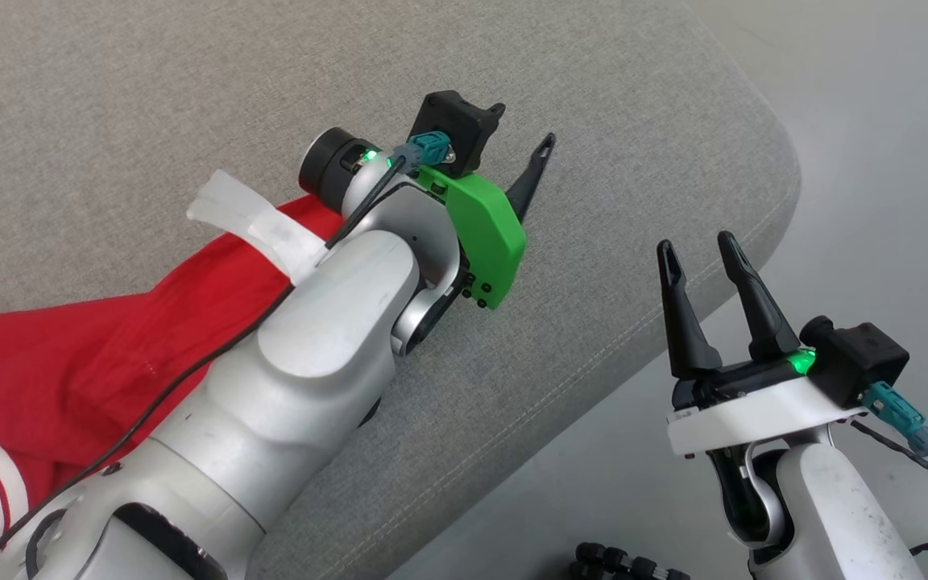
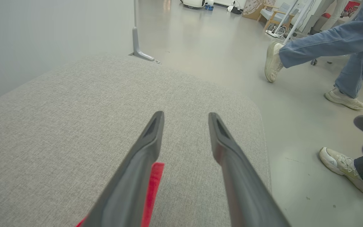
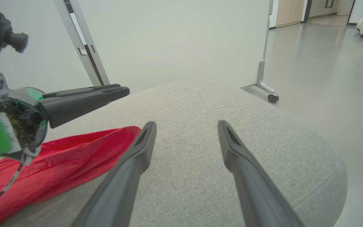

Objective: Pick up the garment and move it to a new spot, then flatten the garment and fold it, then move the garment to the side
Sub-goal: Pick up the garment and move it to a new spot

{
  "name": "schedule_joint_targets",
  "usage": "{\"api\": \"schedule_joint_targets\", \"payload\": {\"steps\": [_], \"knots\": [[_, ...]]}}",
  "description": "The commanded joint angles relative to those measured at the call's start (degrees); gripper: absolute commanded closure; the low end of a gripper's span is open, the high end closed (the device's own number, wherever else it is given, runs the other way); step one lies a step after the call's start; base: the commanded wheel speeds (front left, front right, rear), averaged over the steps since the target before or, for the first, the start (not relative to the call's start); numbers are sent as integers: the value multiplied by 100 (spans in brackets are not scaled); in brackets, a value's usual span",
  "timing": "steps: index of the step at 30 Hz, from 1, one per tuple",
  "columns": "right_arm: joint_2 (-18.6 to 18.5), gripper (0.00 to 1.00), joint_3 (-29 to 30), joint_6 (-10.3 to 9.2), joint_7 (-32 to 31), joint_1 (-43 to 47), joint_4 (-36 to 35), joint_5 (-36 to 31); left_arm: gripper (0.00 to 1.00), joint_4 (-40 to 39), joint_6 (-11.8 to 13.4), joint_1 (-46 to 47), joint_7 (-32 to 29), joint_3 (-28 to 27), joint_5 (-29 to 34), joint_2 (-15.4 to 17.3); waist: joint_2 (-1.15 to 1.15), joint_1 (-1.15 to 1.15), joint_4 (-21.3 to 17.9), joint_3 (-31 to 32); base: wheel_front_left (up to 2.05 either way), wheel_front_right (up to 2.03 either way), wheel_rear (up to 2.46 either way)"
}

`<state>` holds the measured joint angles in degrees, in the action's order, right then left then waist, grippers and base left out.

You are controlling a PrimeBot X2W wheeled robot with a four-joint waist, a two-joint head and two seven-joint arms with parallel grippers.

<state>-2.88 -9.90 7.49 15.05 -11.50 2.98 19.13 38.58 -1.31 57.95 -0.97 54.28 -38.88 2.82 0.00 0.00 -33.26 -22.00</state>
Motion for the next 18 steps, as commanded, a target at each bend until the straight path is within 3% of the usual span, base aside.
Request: {"api": "schedule_joint_targets", "payload": {"steps": [1, 10, 18], "knots": [[-6, 0, 29, 0, 14, -75, 22, -12, 0, -86, 6, 140, 90, 98, -80, 19, 0, 0, 141, 1, 0, 0, 0], [-8, 0, 232, 0, 14, -165, 32, -351, 0, -395, 252, 356, 673, 236, -202, 27, 0, 0, 775, 236, 0, 0, 0], [-12, 0, 451, -1, 14, -60, 67, -760, 0, -659, 765, -189, 1314, -255, -328, 552, 0, 0, 1647, 568, 0, 0, 0]]}}
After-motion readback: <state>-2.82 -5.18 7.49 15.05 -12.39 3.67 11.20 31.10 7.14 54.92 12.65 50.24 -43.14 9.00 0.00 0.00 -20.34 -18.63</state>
